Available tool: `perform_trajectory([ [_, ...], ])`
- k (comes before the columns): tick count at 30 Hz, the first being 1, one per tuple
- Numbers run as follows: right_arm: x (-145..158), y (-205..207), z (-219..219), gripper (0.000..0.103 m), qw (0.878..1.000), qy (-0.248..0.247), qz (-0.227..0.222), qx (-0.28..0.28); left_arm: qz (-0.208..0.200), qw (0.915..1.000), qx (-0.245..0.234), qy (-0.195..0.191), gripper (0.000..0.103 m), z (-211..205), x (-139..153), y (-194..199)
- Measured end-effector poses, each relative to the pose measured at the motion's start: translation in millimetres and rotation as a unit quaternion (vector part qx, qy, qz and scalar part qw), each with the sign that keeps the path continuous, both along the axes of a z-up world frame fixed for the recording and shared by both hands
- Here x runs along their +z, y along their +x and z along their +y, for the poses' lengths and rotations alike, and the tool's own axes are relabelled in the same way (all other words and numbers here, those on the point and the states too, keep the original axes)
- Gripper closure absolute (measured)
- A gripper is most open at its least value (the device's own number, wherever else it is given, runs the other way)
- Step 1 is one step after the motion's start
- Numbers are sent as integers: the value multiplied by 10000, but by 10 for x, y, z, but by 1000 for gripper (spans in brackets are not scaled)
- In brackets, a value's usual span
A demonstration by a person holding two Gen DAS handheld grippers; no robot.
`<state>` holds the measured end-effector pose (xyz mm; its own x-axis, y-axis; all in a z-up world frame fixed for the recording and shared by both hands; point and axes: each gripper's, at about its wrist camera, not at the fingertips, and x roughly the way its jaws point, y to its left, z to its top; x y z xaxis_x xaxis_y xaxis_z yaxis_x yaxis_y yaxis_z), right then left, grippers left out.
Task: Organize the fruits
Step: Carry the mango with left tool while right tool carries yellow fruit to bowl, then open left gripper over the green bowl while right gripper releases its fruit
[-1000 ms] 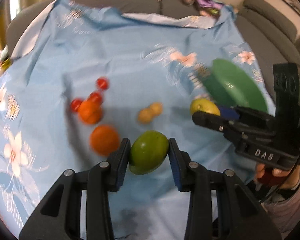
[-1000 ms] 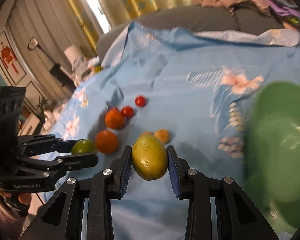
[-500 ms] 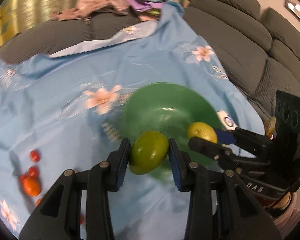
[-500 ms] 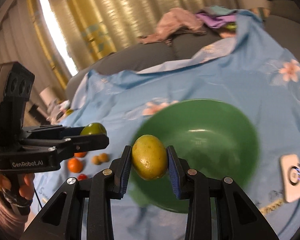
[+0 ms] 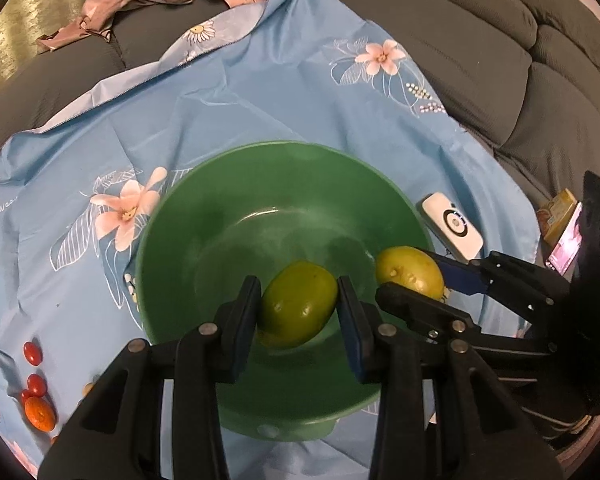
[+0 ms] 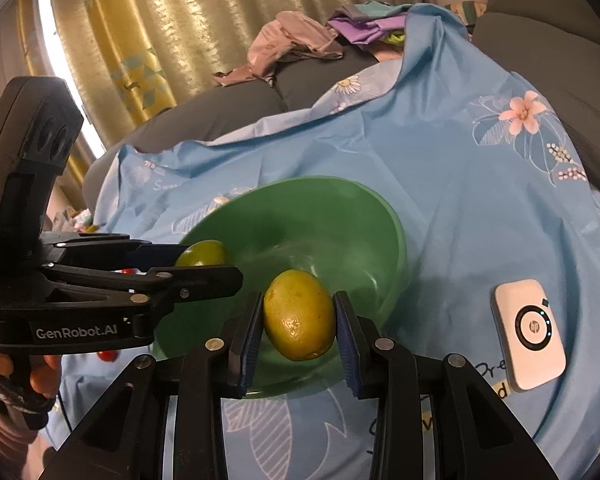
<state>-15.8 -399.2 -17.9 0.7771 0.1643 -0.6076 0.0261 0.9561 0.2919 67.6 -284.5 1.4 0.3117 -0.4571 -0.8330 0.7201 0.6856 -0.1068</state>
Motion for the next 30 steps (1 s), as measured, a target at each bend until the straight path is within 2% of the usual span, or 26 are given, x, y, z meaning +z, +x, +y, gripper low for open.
perform_trajectory([
  [6, 7, 4, -4, 66, 9999, 16, 25, -113, 62, 9998, 176, 113, 63, -14, -72, 41],
  [11, 10, 1, -8, 64, 9998, 11, 33, -179, -4, 9994, 358, 28, 39, 69, -2, 32],
  [16, 59, -55, -26, 62, 9996, 56, -42, -265, -20, 9987, 506, -72, 27, 191, 69, -12],
  [22, 121, -125, 87, 62, 9998, 41, -86, -160, -8, 9972, 701, -262, 22, 459, 162, -122],
  [27, 207, -196, 239, 62, 9999, -10, -162, 22, 128, 9932, 970, -634, 19, 834, 273, -251],
  [30, 263, -240, 362, 62, 9996, -40, -209, 180, 177, 9855, 1333, -1038, 5, 1165, 362, -334],
])
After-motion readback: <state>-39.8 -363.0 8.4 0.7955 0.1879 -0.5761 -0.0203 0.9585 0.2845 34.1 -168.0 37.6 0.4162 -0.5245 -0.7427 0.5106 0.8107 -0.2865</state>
